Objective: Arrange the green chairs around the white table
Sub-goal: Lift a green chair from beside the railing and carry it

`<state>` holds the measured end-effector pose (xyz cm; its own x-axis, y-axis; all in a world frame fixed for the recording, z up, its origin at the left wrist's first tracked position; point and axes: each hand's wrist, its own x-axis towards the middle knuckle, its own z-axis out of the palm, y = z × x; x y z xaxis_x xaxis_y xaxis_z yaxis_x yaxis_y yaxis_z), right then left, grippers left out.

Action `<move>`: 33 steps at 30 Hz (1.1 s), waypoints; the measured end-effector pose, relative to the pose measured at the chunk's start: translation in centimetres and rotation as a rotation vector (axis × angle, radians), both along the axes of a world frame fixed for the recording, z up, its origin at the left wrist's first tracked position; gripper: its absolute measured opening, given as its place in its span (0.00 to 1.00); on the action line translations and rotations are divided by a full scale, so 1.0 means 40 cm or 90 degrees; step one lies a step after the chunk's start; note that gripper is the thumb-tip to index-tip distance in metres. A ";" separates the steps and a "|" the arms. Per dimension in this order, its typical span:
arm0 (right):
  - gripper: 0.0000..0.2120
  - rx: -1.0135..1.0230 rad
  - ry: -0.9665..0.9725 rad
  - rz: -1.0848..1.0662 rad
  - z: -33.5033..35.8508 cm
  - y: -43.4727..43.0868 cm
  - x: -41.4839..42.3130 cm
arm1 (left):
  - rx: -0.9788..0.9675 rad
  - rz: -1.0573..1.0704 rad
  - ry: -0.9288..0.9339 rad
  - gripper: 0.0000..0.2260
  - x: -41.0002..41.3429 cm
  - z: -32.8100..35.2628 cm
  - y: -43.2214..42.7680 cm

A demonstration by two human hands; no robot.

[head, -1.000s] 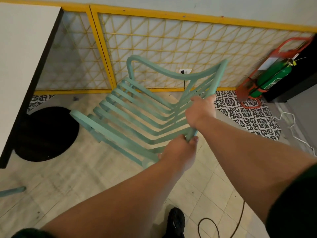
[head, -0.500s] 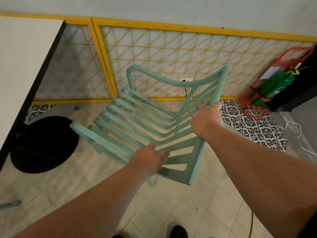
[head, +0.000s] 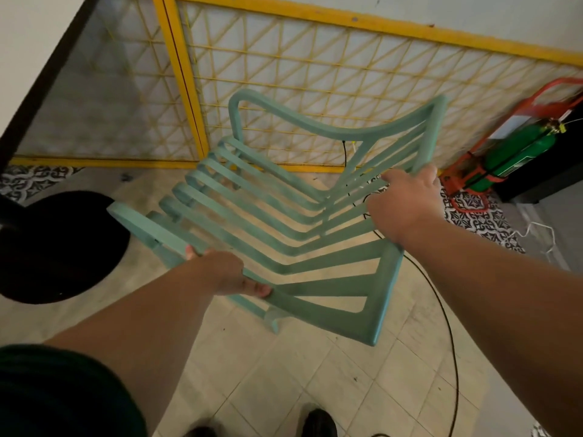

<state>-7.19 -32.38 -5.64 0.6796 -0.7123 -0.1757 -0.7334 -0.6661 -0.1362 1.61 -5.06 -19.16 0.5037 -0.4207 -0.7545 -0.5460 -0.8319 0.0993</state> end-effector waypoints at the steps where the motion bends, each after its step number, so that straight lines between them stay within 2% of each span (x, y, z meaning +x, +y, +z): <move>1: 0.26 0.003 -0.005 0.007 0.001 -0.001 -0.002 | -0.002 0.009 0.003 0.47 0.002 -0.002 -0.001; 5: 0.24 -0.006 -0.005 0.038 0.014 0.012 -0.015 | -0.048 0.034 0.002 0.39 -0.007 -0.007 0.009; 8: 0.22 -0.074 0.062 0.154 0.049 0.051 -0.027 | -0.066 0.040 0.003 0.39 -0.008 -0.005 0.010; 9: 0.26 -0.077 0.134 0.209 0.065 0.075 -0.036 | -0.062 0.039 0.006 0.39 -0.007 -0.002 0.010; 12: 0.46 -0.047 0.392 0.386 0.095 0.161 -0.092 | -0.059 0.024 0.004 0.42 -0.007 -0.004 0.010; 14: 0.49 -0.061 0.439 0.489 0.100 0.209 -0.133 | -0.066 0.017 -0.003 0.48 -0.005 -0.006 0.014; 16: 0.46 -0.059 0.437 0.533 0.091 0.233 -0.148 | -0.069 0.020 -0.005 0.49 -0.005 -0.003 0.015; 21: 0.30 -0.125 0.389 0.546 0.080 0.228 -0.134 | -0.097 0.041 -0.018 0.42 -0.007 -0.017 0.018; 27: 0.34 -0.131 0.309 0.563 0.077 0.210 -0.135 | -0.110 0.075 -0.040 0.42 -0.024 -0.007 0.018; 31: 0.29 -0.075 0.143 0.535 0.051 0.179 -0.151 | -0.099 0.091 -0.040 0.44 -0.028 -0.005 0.013; 33: 0.28 -0.059 0.107 0.521 0.041 0.165 -0.155 | -0.101 0.107 -0.040 0.43 -0.030 -0.008 0.009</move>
<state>-13.37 -25.76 -3.98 0.9582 -0.0222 -0.2851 -0.0191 -0.9997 0.0135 0.39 -4.69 -19.48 0.6212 -0.4379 -0.6499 -0.4104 -0.8883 0.2063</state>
